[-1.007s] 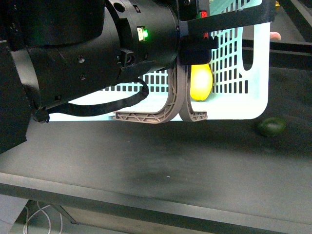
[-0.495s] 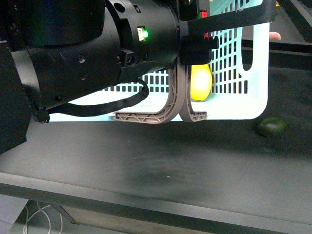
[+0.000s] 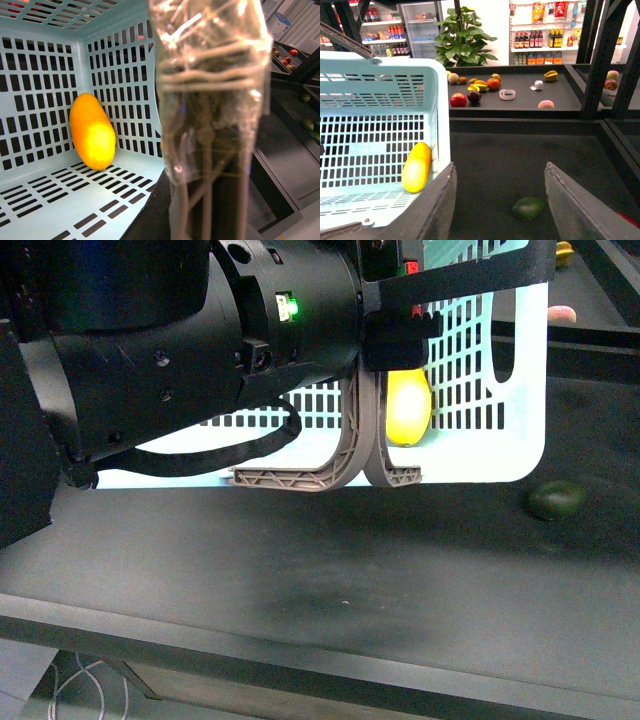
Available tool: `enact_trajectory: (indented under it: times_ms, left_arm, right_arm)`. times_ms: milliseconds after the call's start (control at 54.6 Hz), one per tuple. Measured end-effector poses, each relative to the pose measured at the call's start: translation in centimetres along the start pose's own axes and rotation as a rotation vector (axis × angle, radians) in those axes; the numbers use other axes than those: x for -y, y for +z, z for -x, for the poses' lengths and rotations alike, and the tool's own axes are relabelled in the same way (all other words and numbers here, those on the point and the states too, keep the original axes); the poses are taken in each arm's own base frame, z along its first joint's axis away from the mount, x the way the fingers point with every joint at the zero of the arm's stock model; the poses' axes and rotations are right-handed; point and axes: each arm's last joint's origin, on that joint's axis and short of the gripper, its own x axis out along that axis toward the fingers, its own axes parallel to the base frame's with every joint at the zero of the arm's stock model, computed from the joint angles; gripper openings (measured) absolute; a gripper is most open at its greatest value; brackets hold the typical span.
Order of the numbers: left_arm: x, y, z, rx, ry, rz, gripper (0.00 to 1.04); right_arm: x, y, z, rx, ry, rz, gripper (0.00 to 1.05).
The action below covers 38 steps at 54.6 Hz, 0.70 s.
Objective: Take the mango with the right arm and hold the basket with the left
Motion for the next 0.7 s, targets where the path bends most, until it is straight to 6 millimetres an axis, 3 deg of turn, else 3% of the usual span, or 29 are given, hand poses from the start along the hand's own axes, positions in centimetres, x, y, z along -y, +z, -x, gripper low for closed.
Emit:
enact_trajectory:
  times_ms: [330, 696]
  left_arm:
    - [0.0, 0.0, 0.0, 0.000, 0.000, 0.000, 0.05]
    - [0.0, 0.0, 0.0, 0.000, 0.000, 0.000, 0.05]
  right_arm:
    - [0.0, -0.8, 0.9, 0.003, 0.000, 0.038, 0.01]
    - [0.1, -1.6, 1.7, 0.014, 0.001, 0.040, 0.02]
